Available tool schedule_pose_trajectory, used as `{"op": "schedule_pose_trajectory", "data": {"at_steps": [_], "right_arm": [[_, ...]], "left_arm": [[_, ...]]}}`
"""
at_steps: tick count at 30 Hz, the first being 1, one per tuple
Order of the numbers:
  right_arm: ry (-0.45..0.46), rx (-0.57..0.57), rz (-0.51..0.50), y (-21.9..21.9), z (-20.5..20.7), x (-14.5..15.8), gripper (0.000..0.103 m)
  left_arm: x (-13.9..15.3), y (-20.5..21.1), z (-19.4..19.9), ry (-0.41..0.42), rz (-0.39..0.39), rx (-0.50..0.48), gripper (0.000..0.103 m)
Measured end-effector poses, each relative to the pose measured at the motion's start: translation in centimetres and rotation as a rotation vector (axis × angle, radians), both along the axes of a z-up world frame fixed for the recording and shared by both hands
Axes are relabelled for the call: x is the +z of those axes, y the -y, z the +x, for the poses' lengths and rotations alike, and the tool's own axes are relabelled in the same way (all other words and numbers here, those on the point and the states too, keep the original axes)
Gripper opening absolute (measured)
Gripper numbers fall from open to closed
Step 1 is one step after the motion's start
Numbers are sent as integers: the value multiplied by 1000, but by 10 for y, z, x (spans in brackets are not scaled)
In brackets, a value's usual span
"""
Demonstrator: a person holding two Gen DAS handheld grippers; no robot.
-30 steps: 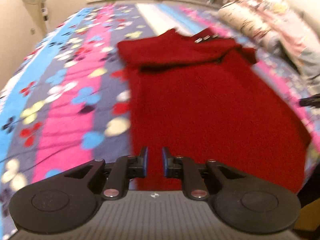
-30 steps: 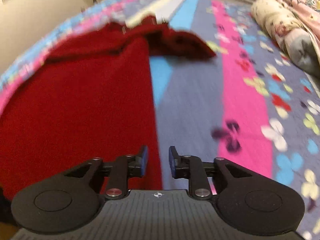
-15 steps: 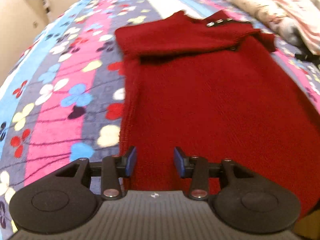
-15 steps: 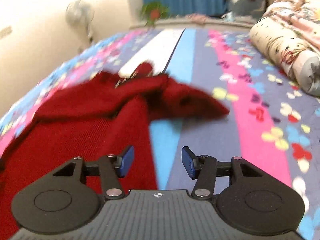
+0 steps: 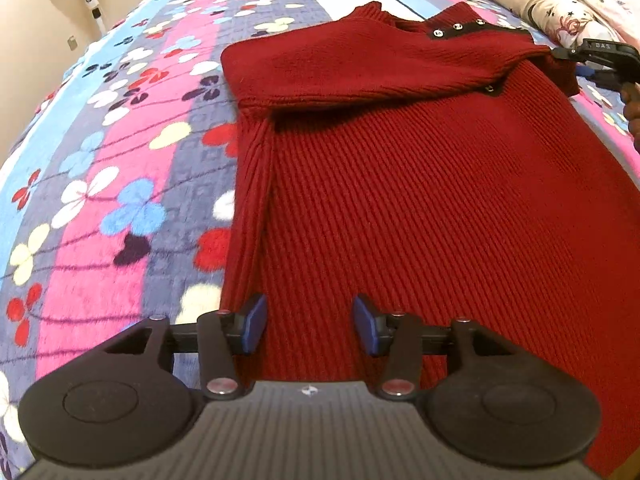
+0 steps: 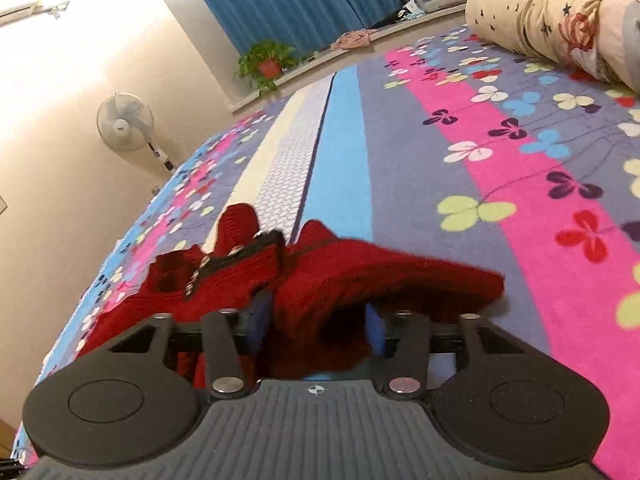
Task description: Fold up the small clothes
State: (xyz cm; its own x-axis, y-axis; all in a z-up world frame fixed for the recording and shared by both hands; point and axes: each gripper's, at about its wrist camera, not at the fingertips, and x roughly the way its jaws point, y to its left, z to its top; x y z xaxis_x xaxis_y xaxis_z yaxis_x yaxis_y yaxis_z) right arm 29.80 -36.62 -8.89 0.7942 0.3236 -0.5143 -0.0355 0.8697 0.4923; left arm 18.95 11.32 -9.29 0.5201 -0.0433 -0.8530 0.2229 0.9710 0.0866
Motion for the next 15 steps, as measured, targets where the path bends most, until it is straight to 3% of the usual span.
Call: {"op": "schedule_pose_trajectory", "data": {"at_steps": [1, 2, 4, 6, 8, 9, 10, 11, 13, 15], "right_arm": [[13, -7, -13, 3, 5, 2, 30], [39, -22, -27, 8, 7, 8, 14], [128, -117, -38, 31, 5, 29, 13], [244, -302, -52, 68, -6, 53, 12], [314, -454, -158, 97, -17, 65, 12], [315, -547, -258, 111, -22, 65, 13], [275, -629, -357, 126, -23, 58, 13], [198, -668, -389, 144, -21, 46, 13], [6, -653, -281, 184, -16, 6, 14], [-148, -678, -266, 204, -19, -32, 15]], "left_arm": [[0, 2, 3, 3, 6, -1, 55], [-1, 4, 6, 6, 11, -4, 56], [-2, 6, 11, 9, 13, -9, 56], [-3, 6, 17, 8, 9, -6, 57], [-3, 7, 20, 8, 9, -2, 57], [-3, 8, 22, 9, 11, -2, 57], [-3, 9, 23, 10, 15, -2, 57], [-4, 11, 24, 11, 19, -4, 57], [-4, 13, 27, 13, 28, -4, 57], [-4, 15, 29, 12, 28, 0, 57]]}}
